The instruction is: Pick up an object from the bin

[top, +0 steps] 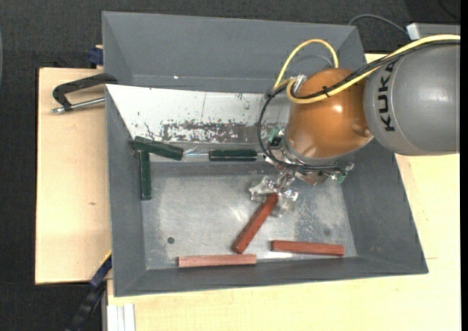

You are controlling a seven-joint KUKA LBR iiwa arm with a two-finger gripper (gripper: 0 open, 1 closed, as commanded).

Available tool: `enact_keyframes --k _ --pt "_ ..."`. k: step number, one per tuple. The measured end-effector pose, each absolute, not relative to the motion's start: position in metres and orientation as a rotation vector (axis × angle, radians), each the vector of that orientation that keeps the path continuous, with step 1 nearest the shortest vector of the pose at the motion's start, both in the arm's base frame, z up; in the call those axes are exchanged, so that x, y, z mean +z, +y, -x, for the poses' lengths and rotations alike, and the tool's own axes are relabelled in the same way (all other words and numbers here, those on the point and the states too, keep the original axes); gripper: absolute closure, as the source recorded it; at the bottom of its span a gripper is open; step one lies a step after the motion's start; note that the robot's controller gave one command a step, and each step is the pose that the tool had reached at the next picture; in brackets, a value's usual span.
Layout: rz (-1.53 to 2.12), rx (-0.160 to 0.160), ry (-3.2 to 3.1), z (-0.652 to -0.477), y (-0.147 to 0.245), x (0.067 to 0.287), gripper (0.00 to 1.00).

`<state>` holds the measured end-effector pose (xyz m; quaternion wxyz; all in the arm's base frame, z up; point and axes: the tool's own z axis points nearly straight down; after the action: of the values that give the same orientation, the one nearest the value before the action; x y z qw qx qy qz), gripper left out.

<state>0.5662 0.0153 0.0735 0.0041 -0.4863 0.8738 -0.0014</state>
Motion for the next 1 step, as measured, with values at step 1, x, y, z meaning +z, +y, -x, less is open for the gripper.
enact_keyframes --k 1 --pt "1.581 -0.006 2.704 -0.5601 0.0179 0.0733 1.00"
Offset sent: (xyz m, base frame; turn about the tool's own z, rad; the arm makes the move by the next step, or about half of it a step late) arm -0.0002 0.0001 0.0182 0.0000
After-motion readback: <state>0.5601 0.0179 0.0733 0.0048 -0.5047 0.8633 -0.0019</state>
